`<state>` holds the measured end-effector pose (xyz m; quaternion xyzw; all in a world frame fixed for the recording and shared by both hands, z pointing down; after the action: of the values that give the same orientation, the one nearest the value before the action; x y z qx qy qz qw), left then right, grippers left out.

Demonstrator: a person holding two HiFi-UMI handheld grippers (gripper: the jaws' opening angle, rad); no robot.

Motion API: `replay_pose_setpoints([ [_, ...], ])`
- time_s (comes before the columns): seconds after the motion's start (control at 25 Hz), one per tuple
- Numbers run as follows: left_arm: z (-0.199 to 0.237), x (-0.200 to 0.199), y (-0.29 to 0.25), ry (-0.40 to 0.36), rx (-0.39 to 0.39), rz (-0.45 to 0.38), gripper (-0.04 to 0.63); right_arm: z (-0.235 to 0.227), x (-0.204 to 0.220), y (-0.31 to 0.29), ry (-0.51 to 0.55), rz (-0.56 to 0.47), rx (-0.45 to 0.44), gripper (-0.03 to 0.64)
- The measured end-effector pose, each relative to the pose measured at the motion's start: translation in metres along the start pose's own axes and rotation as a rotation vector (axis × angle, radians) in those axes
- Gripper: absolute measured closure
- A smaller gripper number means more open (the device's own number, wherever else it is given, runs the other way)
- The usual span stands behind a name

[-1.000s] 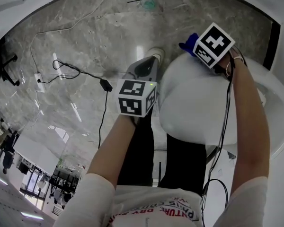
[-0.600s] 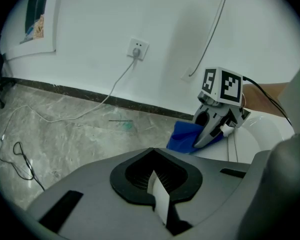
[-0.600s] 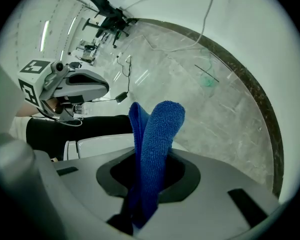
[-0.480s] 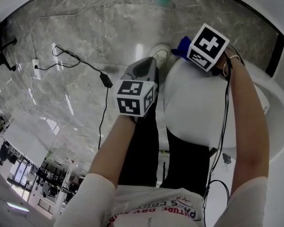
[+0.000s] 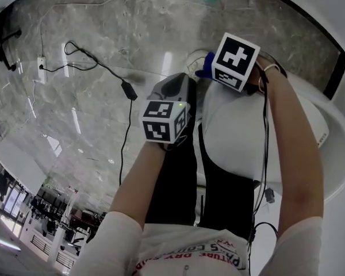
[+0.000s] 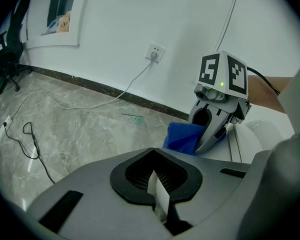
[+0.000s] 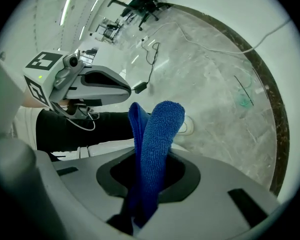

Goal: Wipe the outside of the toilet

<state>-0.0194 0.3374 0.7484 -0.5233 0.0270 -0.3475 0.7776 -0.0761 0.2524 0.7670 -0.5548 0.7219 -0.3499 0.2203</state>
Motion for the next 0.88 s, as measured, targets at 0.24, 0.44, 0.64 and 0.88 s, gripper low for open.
replay_pose_setpoints([
  [0.24, 0.027, 0.013, 0.015, 0.062, -0.027, -0.022, 0.589, 0.022, -0.028, -0.017, 0.047, 0.032, -0.079, 0.54],
  [0.44, 0.045, 0.022, 0.031, 0.089, -0.049, -0.029, 0.589, 0.035, -0.039, -0.027, 0.068, 0.077, -0.111, 0.54],
  [0.64, 0.047, 0.017, 0.047, 0.086, -0.062, -0.041, 0.589, 0.052, -0.065, -0.021, -0.01, -0.091, -0.151, 0.54],
  [0.88, 0.011, -0.026, 0.07, 0.024, -0.043, -0.039, 0.589, 0.066, -0.08, 0.037, -0.219, -0.367, -0.123, 0.54],
])
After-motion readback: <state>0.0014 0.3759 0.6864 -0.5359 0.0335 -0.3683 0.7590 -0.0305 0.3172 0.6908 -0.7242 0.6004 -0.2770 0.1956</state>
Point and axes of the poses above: the fingertips, and each gripper's own axes: y backward along the fingers, z to its left, x out of its underside, the point moved 2 cm from there along y, backward along the fingers, and after that the axes turned 10 degrees about y, right-handed, at the moved point
